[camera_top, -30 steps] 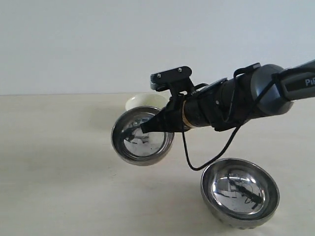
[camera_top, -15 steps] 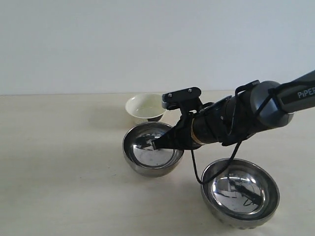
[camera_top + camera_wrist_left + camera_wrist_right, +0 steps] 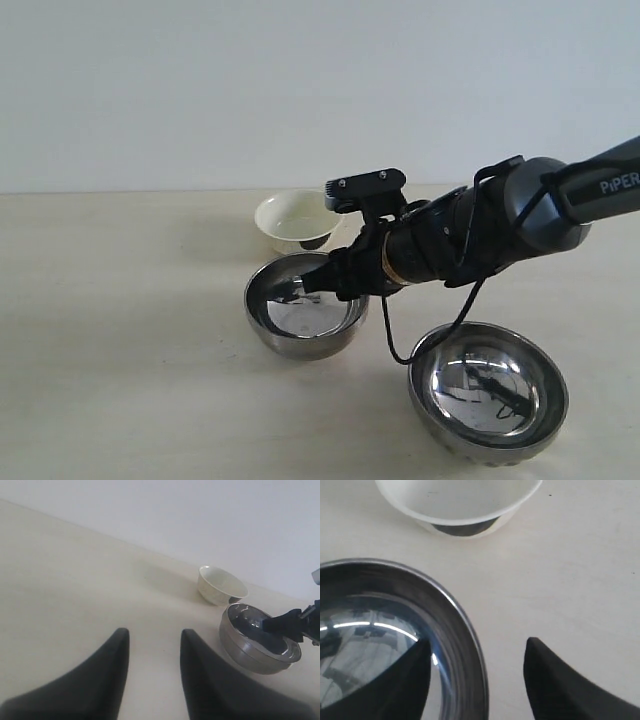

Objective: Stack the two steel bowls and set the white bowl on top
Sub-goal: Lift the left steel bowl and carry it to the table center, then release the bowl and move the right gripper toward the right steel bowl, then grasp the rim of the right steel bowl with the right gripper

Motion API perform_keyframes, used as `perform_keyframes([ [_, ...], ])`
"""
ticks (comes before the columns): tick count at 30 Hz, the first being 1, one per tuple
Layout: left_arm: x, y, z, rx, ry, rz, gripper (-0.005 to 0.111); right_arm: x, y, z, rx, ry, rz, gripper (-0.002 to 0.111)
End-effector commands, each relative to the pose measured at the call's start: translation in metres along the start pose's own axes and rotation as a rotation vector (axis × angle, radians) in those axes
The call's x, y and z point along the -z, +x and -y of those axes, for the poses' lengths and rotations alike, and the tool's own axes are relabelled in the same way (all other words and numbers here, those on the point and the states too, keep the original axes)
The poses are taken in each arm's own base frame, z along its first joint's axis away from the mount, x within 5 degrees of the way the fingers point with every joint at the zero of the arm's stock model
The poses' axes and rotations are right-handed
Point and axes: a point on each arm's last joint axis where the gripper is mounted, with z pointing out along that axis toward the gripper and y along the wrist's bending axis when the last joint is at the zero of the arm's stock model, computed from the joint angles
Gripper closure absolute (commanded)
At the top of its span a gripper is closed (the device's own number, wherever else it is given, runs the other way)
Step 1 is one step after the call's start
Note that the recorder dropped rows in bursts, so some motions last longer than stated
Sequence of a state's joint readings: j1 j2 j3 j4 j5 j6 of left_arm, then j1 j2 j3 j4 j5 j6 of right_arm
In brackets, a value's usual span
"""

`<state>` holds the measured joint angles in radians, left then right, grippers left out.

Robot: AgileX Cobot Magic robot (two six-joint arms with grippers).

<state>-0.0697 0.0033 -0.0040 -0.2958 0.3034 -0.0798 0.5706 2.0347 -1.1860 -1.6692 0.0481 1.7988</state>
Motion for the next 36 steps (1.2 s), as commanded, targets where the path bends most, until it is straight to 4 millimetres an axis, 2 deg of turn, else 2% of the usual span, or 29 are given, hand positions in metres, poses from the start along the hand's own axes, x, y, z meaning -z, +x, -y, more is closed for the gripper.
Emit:
perform_keyframes([
  [1, 0.000, 0.001, -0.001, 0.000, -0.003, 0.001, 0.074, 0.014, -0.018, 0.003, -0.012, 0.028, 0.064, 0.058],
  [11, 0.000, 0.001, -0.001, 0.000, -0.003, 0.001, 0.074, 0.093, -0.073, 0.000, -0.066, 0.002, 0.283, 0.058],
  [14, 0.000, 0.001, -0.001, 0.000, -0.003, 0.001, 0.074, 0.123, -0.088, 0.006, 0.050, 0.062, 0.362, 0.058],
  [15, 0.000, 0.001, -0.001, 0.000, -0.003, 0.001, 0.074, 0.137, -0.090, 0.013, 0.028, 0.138, 0.380, 0.058],
  [16, 0.000, 0.001, -0.001, 0.000, -0.003, 0.001, 0.074, 0.143, -0.089, 0.018, 0.000, 0.185, 0.376, 0.058],
  [17, 0.000, 0.001, -0.001, 0.000, -0.003, 0.001, 0.074, 0.154, -0.086, 0.033, -0.045, 0.327, 0.327, 0.058],
  [19, 0.000, 0.001, -0.001, 0.000, -0.003, 0.001, 0.074, 0.157, -0.079, 0.048, 0.022, 0.421, 0.224, 0.058],
  [21, 0.000, 0.001, -0.001, 0.000, -0.003, 0.001, 0.074, 0.156, -0.068, 0.063, 0.019, 0.455, 0.081, 0.058],
  [23, 0.000, 0.001, -0.001, 0.000, -0.003, 0.001, 0.074, 0.152, -0.043, 0.099, -0.028, 0.403, -0.194, 0.058],
  [25, 0.000, 0.001, -0.001, 0.000, -0.003, 0.001, 0.074, 0.150, -0.022, 0.121, -0.097, 0.288, -0.375, 0.058],
  [27, 0.000, 0.001, -0.001, 0.000, -0.003, 0.001, 0.074, 0.147, -0.011, 0.133, -0.186, 0.162, -0.450, 0.058],
  [31, 0.000, 0.001, -0.001, 0.000, -0.003, 0.001, 0.074, 0.139, 0.003, 0.125, -0.085, 0.003, -0.570, 0.058],
  [36, 0.000, 0.001, -0.001, 0.000, -0.003, 0.001, 0.074, 0.128, 0.030, 0.125, 0.012, -0.025, -0.629, 0.058],
])
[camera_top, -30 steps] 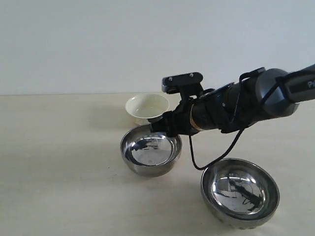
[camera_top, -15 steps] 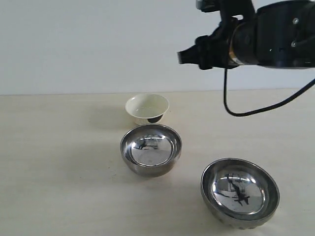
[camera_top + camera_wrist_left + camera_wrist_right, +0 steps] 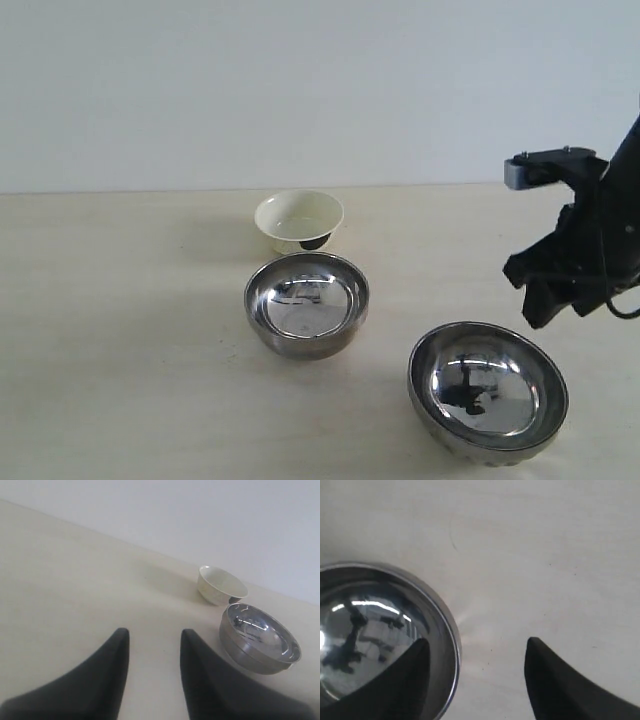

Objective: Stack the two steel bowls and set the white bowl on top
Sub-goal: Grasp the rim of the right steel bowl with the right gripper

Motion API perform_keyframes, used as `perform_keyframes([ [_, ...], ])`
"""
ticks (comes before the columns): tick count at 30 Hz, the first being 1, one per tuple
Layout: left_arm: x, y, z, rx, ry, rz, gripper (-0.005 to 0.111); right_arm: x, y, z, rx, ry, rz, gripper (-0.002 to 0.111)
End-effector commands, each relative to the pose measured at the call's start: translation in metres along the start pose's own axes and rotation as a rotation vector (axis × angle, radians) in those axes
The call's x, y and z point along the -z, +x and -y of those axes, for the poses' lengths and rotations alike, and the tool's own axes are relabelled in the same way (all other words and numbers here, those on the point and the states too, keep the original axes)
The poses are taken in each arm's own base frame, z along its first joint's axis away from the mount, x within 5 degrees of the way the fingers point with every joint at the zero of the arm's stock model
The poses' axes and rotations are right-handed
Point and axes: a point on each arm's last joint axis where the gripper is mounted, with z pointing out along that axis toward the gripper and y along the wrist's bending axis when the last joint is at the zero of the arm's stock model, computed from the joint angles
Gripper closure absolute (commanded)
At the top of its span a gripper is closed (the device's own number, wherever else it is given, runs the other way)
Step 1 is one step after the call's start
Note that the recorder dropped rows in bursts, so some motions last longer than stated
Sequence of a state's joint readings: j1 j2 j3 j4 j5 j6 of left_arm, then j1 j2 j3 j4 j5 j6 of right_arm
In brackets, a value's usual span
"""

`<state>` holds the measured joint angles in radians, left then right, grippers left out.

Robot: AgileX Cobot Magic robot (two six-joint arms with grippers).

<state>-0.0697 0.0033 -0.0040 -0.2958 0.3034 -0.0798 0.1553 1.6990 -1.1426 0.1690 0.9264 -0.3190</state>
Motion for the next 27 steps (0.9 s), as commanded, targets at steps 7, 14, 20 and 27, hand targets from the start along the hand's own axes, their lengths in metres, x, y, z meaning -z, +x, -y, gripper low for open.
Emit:
perform_keyframes([
  [7, 0.000, 0.001, -0.001, 0.000, -0.003, 0.001, 0.074, -0.036, 0.009, 0.000, 0.083, -0.037, 0.041, 0.058],
  [14, 0.000, 0.001, -0.001, 0.000, -0.003, -0.001, 0.074, -0.062, 0.009, 0.003, 0.077, -0.055, -0.020, 0.058],
  [20, 0.000, 0.001, -0.001, 0.000, -0.003, -0.001, 0.074, -0.061, 0.008, 0.004, 0.072, -0.042, -0.004, 0.092],
  [27, 0.000, 0.001, -0.001, 0.000, -0.003, -0.001, 0.074, -0.059, 0.008, 0.005, 0.100, -0.042, -0.030, 0.108],
])
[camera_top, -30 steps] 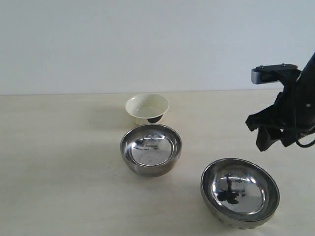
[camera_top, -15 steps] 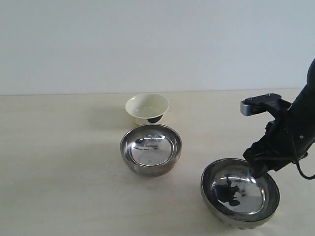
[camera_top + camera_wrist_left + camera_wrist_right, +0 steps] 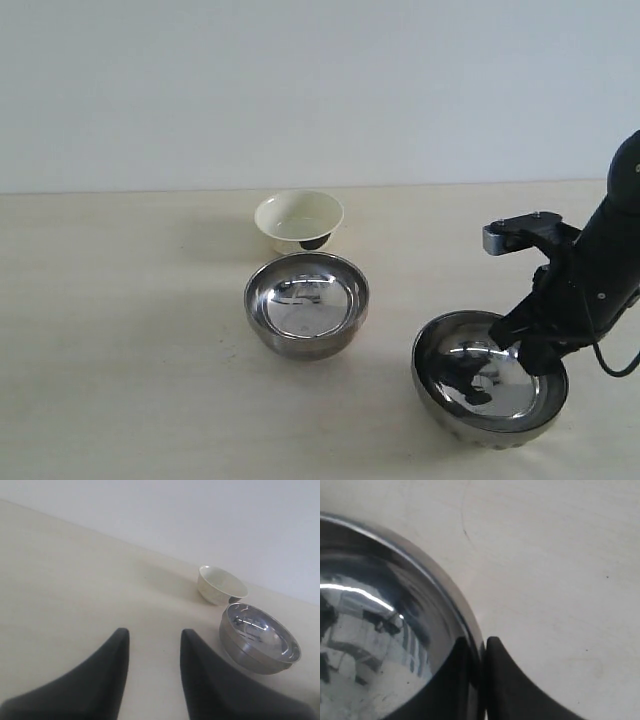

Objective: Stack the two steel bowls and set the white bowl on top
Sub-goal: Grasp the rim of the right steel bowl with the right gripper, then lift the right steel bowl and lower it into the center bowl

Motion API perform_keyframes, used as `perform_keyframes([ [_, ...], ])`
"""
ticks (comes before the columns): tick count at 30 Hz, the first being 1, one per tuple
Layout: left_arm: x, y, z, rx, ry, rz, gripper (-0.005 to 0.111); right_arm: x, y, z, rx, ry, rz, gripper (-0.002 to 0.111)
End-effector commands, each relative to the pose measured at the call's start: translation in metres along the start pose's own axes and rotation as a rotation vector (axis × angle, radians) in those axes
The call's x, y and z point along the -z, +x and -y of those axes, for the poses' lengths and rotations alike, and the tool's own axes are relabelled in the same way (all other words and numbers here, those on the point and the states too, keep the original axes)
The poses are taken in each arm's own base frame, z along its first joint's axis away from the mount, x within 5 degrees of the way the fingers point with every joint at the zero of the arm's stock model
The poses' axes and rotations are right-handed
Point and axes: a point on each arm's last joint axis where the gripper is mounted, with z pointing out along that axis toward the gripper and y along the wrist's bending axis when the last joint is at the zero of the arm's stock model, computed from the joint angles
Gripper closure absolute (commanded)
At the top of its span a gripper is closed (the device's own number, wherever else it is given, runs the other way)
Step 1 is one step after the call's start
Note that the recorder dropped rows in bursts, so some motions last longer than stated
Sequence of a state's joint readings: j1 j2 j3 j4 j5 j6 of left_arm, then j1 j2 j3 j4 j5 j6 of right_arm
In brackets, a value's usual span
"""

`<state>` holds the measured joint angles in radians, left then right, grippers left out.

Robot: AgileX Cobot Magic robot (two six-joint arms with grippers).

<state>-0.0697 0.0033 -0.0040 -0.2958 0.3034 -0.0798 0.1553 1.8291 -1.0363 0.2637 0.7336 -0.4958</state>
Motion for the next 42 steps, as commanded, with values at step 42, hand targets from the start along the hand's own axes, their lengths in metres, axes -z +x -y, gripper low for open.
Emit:
perform_keyframes([
  [42, 0.000, 0.001, -0.001, 0.000, -0.003, -0.001, 0.074, 0.055, -0.111, -0.116, 0.135, -0.119, 0.380, 0.108],
])
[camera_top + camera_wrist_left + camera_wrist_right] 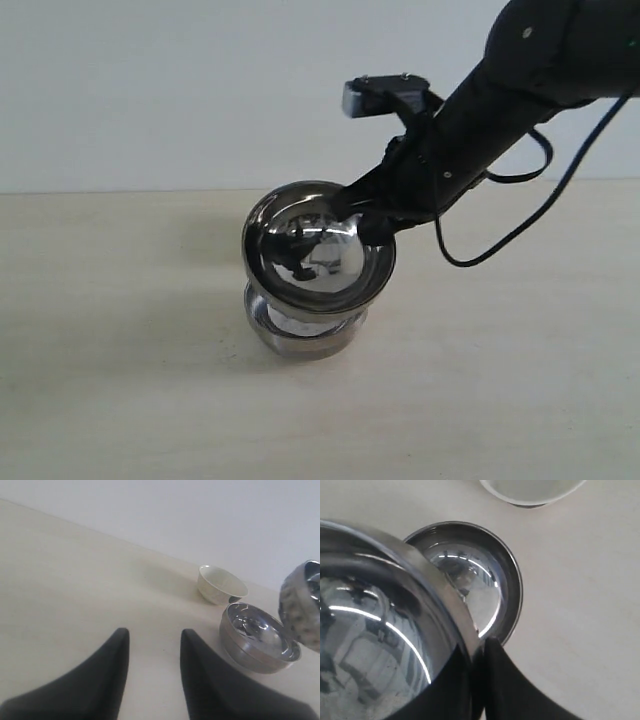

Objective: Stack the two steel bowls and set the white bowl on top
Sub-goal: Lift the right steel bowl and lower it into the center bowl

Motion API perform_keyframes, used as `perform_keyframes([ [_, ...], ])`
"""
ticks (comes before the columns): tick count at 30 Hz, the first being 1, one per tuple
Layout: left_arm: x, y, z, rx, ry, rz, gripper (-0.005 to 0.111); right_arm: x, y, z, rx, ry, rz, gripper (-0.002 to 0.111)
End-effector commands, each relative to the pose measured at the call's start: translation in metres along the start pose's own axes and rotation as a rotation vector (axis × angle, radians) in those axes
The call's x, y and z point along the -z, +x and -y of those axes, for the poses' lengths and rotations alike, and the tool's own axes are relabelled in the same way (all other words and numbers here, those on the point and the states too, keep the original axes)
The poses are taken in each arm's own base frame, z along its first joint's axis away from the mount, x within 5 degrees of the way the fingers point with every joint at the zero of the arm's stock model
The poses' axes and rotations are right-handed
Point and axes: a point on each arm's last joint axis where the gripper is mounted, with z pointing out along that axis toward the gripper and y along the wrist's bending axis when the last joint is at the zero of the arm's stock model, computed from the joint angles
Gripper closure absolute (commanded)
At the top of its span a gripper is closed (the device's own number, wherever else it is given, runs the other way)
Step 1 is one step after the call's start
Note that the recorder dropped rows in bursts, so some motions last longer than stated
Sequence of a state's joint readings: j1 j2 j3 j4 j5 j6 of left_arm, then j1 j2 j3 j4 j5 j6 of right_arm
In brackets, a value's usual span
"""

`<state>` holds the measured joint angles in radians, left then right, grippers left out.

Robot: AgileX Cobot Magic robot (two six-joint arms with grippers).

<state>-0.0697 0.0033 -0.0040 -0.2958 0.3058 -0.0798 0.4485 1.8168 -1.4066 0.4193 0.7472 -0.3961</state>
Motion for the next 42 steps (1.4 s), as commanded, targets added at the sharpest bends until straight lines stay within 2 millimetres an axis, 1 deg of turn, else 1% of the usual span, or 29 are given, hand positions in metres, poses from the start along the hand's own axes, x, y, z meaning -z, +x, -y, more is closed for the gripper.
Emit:
perform_keyframes([
  [1, 0.000, 0.001, -0.001, 0.000, -0.002, 0.002, 0.074, -0.027, -0.009, 0.004, -0.004, 0.033, 0.024, 0.108],
  [4, 0.000, 0.001, -0.001, 0.000, -0.002, 0.002, 0.074, -0.041, -0.009, 0.013, -0.026, 0.081, -0.004, 0.108],
  [7, 0.000, 0.001, -0.001, 0.000, -0.002, 0.002, 0.074, -0.052, -0.009, 0.016, -0.049, 0.094, -0.009, 0.108],
  [14, 0.000, 0.001, -0.001, 0.000, -0.002, 0.002, 0.074, -0.064, -0.011, 0.020, -0.051, 0.105, 0.019, 0.108],
  [18, 0.000, 0.001, -0.001, 0.000, -0.002, 0.002, 0.074, -0.077, -0.005, 0.023, -0.061, 0.105, -0.005, 0.108],
  [24, 0.000, 0.001, -0.001, 0.000, -0.002, 0.002, 0.074, -0.081, -0.007, 0.025, -0.054, 0.112, 0.020, 0.108],
  [28, 0.000, 0.001, -0.001, 0.000, -0.002, 0.002, 0.074, -0.081, -0.009, 0.022, -0.035, 0.115, 0.043, 0.107],
  [30, 0.000, 0.001, -0.001, 0.000, -0.002, 0.002, 0.074, -0.082, -0.010, 0.018, -0.023, 0.113, 0.050, 0.099],
  [34, 0.000, 0.001, -0.001, 0.000, -0.002, 0.002, 0.074, -0.083, -0.010, 0.015, -0.007, 0.109, 0.051, 0.070],
  [35, 0.000, 0.001, -0.001, 0.000, -0.002, 0.002, 0.074, -0.083, -0.011, 0.014, -0.006, 0.110, 0.057, 0.067],
  [36, 0.000, 0.001, -0.001, 0.000, -0.002, 0.002, 0.074, -0.083, -0.011, 0.014, -0.006, 0.111, 0.059, 0.065],
  [39, 0.000, 0.001, -0.001, 0.000, -0.002, 0.002, 0.074, -0.080, -0.014, 0.014, -0.004, 0.112, 0.073, 0.065],
  [42, 0.000, 0.001, -0.001, 0.000, -0.002, 0.002, 0.074, -0.069, -0.023, 0.011, 0.003, 0.115, 0.115, 0.065],
])
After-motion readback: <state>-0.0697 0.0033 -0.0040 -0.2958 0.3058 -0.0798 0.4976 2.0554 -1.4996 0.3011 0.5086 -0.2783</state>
